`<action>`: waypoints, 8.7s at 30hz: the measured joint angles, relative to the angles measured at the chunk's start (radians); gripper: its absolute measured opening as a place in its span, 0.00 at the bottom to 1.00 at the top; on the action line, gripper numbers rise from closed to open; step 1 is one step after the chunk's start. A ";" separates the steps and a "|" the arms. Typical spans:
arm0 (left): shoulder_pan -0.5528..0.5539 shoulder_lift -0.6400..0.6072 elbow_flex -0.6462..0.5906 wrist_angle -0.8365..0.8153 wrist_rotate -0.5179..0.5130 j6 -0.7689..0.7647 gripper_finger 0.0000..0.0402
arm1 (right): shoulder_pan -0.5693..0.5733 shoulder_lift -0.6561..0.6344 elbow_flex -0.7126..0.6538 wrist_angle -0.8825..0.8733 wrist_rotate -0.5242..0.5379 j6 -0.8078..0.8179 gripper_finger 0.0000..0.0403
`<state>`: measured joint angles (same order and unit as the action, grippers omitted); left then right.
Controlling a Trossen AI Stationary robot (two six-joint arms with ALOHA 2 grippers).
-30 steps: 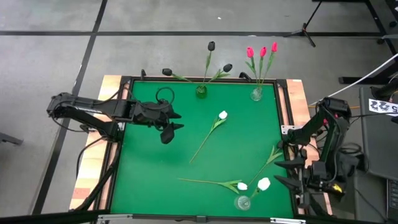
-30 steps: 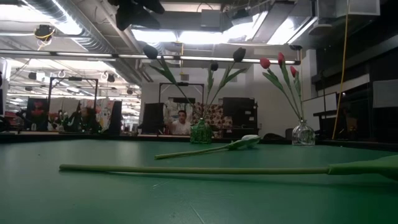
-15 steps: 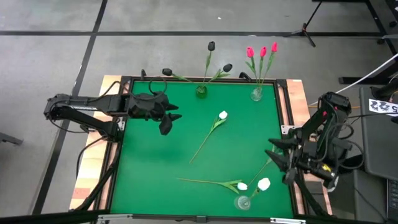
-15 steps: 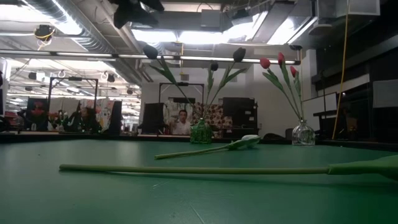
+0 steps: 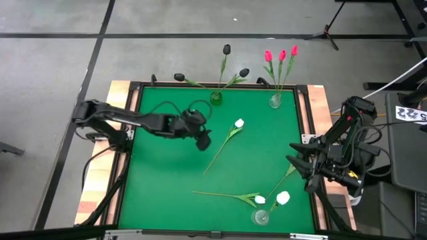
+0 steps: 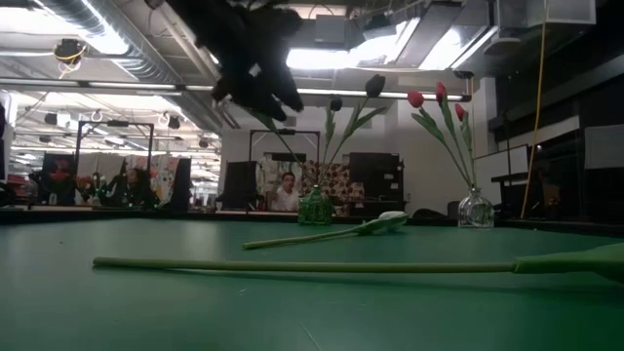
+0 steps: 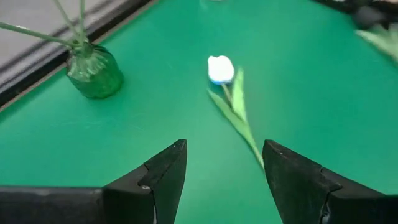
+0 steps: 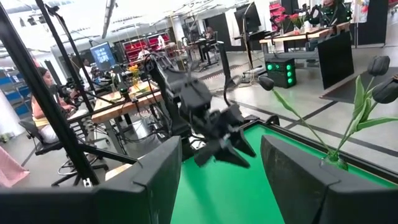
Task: Sort flowers into vase by color
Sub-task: Put the white tulip into the bottom transparent vase
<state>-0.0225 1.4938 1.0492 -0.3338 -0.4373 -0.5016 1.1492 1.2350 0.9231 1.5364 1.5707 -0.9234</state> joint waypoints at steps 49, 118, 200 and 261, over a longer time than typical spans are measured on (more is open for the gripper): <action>-0.089 0.604 0.001 0.567 -0.131 -0.107 0.13 | 0.002 0.066 -0.001 -0.027 0.000 0.108 0.54; -0.440 0.506 0.467 1.560 0.115 0.481 0.01 | 0.081 0.060 0.310 -0.533 -0.041 0.187 0.54; -0.318 0.458 0.568 1.221 0.337 0.466 0.17 | -0.303 0.076 0.444 -1.601 -0.532 1.120 0.01; -0.357 0.141 0.565 0.418 0.238 0.561 0.42 | 0.098 0.573 0.452 -1.194 -0.046 1.259 0.00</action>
<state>-0.3794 1.6344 1.6142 0.0846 -0.1993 0.0594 1.2471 1.8076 1.3754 0.3429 1.5249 0.3356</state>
